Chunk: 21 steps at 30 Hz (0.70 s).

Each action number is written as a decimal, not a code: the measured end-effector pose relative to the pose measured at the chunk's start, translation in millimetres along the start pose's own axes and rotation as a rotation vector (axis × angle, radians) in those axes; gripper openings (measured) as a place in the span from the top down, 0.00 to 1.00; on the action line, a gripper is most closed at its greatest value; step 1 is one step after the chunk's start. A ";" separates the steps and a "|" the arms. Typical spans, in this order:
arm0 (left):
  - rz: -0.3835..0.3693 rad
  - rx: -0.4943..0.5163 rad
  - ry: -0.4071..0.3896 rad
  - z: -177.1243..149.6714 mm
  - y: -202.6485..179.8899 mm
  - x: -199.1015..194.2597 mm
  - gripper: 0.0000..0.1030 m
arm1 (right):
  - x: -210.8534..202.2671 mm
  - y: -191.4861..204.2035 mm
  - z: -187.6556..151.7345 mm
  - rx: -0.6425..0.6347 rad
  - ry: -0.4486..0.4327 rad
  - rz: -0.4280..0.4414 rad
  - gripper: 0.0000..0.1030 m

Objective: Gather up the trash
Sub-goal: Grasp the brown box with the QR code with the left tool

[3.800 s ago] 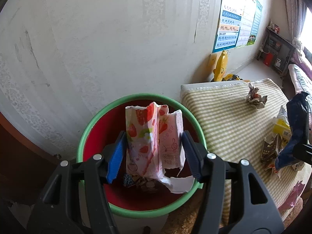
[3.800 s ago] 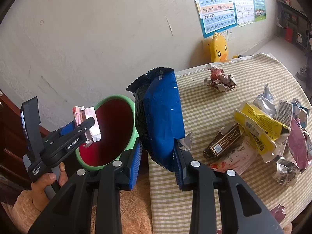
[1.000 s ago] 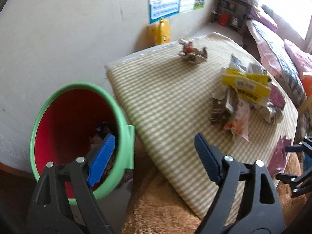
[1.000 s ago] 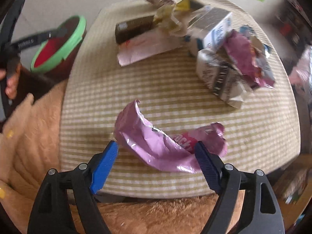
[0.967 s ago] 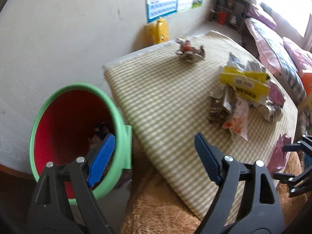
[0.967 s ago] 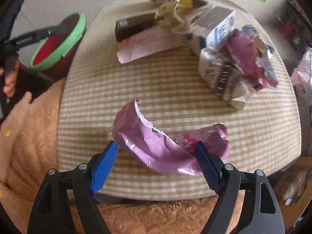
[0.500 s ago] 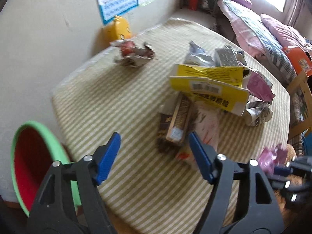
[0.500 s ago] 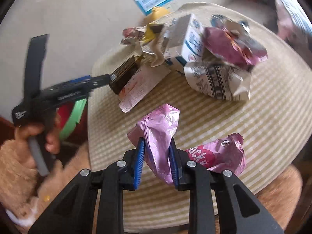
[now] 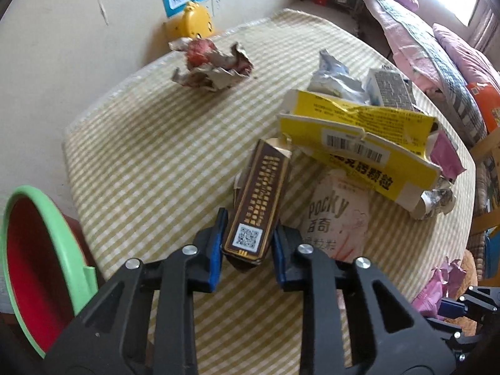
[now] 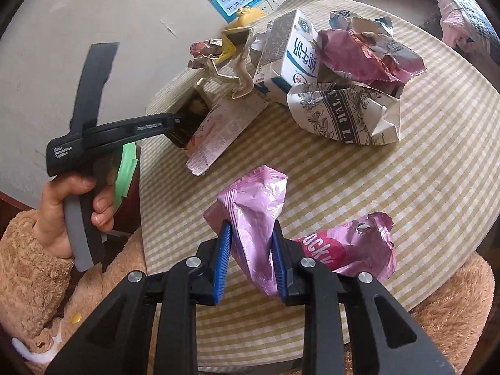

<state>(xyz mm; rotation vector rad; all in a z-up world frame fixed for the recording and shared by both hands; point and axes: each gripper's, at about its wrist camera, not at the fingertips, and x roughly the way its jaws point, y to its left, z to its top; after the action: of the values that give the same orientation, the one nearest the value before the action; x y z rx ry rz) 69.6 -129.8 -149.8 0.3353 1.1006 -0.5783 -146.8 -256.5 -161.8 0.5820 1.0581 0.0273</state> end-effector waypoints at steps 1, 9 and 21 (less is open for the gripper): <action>-0.001 -0.005 -0.006 -1.1 2.1 -3.1 0.76 | 0.5 0.5 0.0 -0.001 0.001 -0.001 0.77; 0.051 -0.068 -0.087 -13.5 22.9 -37.5 0.77 | 11.3 9.4 4.1 -0.018 0.017 -0.018 0.77; 0.105 -0.106 -0.077 -27.5 35.8 -41.9 0.76 | 10.7 13.3 4.3 -0.021 0.012 -0.046 0.77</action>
<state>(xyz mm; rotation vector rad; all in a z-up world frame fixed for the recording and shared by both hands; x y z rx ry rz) 56.7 -75.1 -124.5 0.2747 1.0290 -0.4349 -134.5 -243.9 -162.7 0.5388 1.0814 0.0023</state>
